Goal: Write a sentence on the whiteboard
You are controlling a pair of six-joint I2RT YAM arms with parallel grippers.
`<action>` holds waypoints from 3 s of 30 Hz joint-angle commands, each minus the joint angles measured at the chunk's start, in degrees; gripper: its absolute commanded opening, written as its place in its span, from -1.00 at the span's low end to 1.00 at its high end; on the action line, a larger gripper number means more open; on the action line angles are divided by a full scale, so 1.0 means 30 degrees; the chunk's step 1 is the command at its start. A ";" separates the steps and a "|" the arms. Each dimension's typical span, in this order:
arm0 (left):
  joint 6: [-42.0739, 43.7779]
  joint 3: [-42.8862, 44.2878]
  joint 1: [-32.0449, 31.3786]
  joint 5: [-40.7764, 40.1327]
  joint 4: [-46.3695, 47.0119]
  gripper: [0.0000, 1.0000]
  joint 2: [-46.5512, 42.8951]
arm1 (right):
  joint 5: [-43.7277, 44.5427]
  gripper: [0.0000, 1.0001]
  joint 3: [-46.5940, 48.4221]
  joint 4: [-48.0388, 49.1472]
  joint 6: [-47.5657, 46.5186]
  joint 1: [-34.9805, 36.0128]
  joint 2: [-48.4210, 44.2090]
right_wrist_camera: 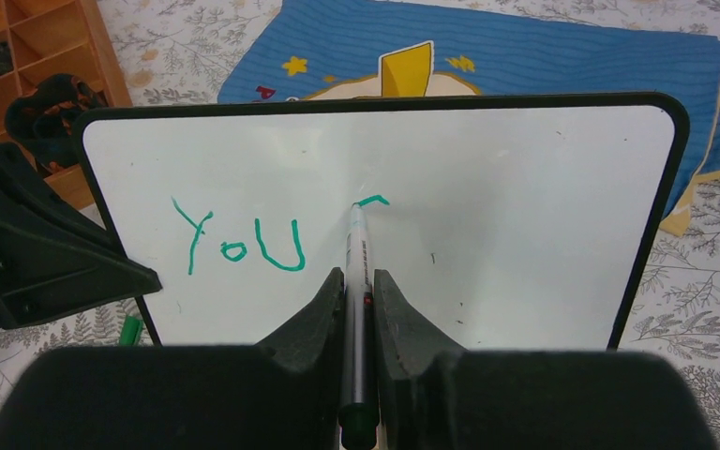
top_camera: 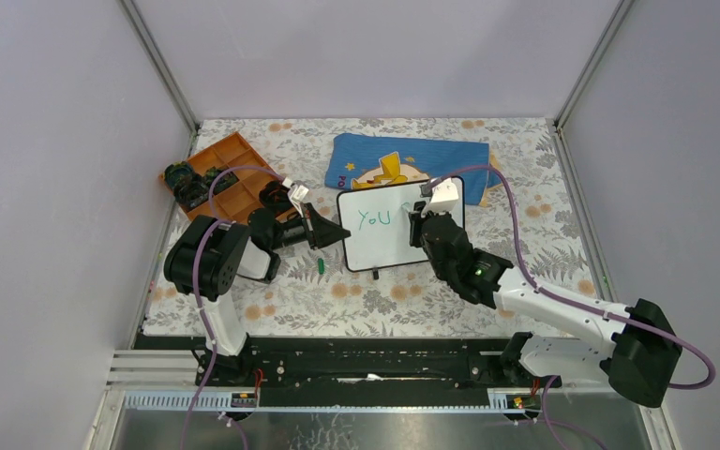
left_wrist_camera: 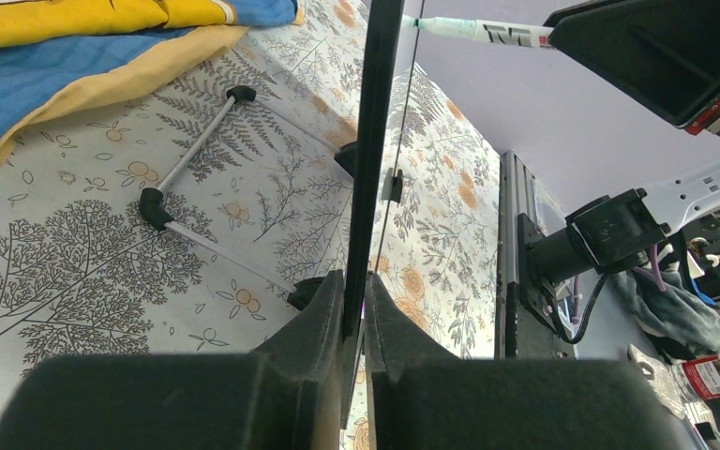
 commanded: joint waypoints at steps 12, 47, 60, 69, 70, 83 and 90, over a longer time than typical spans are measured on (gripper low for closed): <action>0.0578 -0.0110 -0.0077 0.0325 -0.1060 -1.00 -0.0177 | -0.1106 -1.00 -0.0986 -0.0082 0.0859 -0.0165 -0.0335; 0.0670 -0.0117 -0.0175 0.0328 -0.1208 -1.00 -0.0242 | 0.0440 -1.00 -0.1391 0.0106 0.0629 -0.0331 -0.2503; 0.0699 -0.0085 -0.0238 0.0355 -0.1296 -1.00 -0.0294 | 0.0496 -1.00 -0.0530 0.0364 0.0666 -0.0569 -0.1527; 0.0714 -0.0073 -0.0238 0.0342 -0.1325 -1.00 -0.0224 | -0.0466 -1.00 -0.0409 0.0600 0.0520 -0.0579 -0.1153; 0.0726 -0.0080 -0.0238 0.0356 -0.1340 -1.00 -0.0222 | -0.0608 -1.00 -0.0419 0.0613 0.0498 -0.0584 -0.1122; 0.0815 -0.0081 -0.0238 0.0381 -0.1470 -1.00 -0.0287 | -0.1060 -1.00 -0.1006 -0.0350 0.0614 -0.0577 -0.1227; 0.0809 -0.0052 -0.0238 0.0380 -0.1472 -1.00 -0.0284 | -0.0520 -1.00 -0.1385 -0.1031 0.0719 -0.0577 -0.1550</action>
